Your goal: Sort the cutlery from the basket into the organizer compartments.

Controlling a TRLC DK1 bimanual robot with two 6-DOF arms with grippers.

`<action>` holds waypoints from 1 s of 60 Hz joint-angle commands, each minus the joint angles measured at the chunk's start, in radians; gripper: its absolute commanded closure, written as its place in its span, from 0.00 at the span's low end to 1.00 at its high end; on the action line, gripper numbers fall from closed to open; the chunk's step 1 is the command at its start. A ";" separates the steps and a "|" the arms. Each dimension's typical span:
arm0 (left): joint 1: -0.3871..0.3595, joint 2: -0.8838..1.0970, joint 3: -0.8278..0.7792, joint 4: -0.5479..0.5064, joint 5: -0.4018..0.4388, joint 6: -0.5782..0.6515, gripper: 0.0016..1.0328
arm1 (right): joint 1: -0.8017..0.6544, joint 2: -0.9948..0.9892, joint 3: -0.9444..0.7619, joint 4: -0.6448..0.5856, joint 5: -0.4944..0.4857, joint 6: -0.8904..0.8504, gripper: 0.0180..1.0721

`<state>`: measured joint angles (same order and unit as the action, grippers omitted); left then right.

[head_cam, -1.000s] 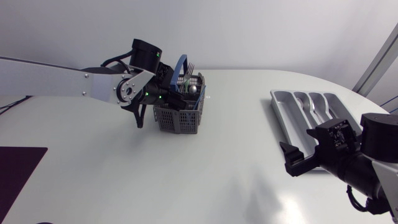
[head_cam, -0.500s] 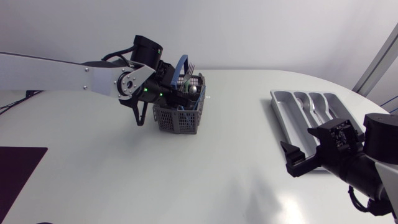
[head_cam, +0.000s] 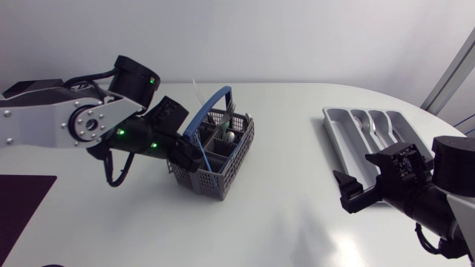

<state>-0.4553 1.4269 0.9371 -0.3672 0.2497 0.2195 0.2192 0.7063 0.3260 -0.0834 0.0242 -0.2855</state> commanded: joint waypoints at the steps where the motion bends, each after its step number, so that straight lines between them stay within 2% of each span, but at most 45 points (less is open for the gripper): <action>1: -0.002 -0.077 -0.075 -0.050 0.059 0.055 0.86 | 0.014 0.007 0.022 -0.012 0.005 -0.007 0.05; 9: 0.001 -0.174 -0.158 -0.073 0.092 0.078 0.84 | 0.029 0.025 0.031 -0.009 0.006 -0.006 0.05; 11: 0.003 -0.181 -0.172 -0.067 0.092 0.078 0.78 | 0.037 0.033 0.035 -0.003 0.006 -0.004 0.05; 15: 0.007 -0.181 -0.178 -0.067 0.092 0.078 0.55 | 0.054 0.061 0.044 0.005 0.008 0.002 0.05; 17: 0.010 -0.183 -0.178 -0.067 0.092 0.080 0.51 | 0.066 0.076 0.050 0.008 0.011 0.011 0.05; 18: 0.018 -0.186 -0.178 -0.067 0.092 0.080 0.40 | 0.077 0.085 0.054 0.013 0.016 0.014 0.05; 21: 0.024 -0.204 -0.181 -0.067 0.094 0.080 0.23 | 0.098 0.114 0.068 0.022 0.033 0.014 0.05; 29: 0.043 -0.279 -0.201 -0.067 0.094 0.095 0.10 | 0.109 0.196 0.130 0.024 0.029 0.011 0.05; 37: 0.083 -0.388 -0.225 -0.093 0.092 0.124 0.10 | 0.115 0.328 0.216 0.024 0.020 0.025 0.06; 42: 0.122 -0.428 -0.228 -0.138 0.094 0.153 0.10 | 0.118 0.424 0.277 0.020 0.008 0.040 0.10; 46: 0.150 -0.451 -0.238 -0.177 0.095 0.189 0.17 | 0.121 0.507 0.337 0.011 -0.024 0.059 0.14; 50: 0.176 -0.454 -0.247 -0.226 0.125 0.235 0.24 | 0.120 0.579 0.384 0.008 -0.055 0.077 0.14; 55: 0.195 -0.456 -0.273 -0.240 0.138 0.265 0.32 | 0.118 0.664 0.446 -0.006 -0.087 0.098 0.14; 56: 0.196 -0.456 -0.287 -0.240 0.140 0.279 0.38 | 0.118 0.688 0.462 -0.007 -0.093 0.101 0.15; 60: 0.207 -0.453 -0.314 -0.239 0.140 0.300 0.47 | 0.118 0.749 0.509 -0.007 -0.118 0.115 0.24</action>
<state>-0.2638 0.9752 0.6720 -0.5930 0.3729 0.4671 0.3332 1.3830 0.7815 -0.0799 -0.0750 -0.2085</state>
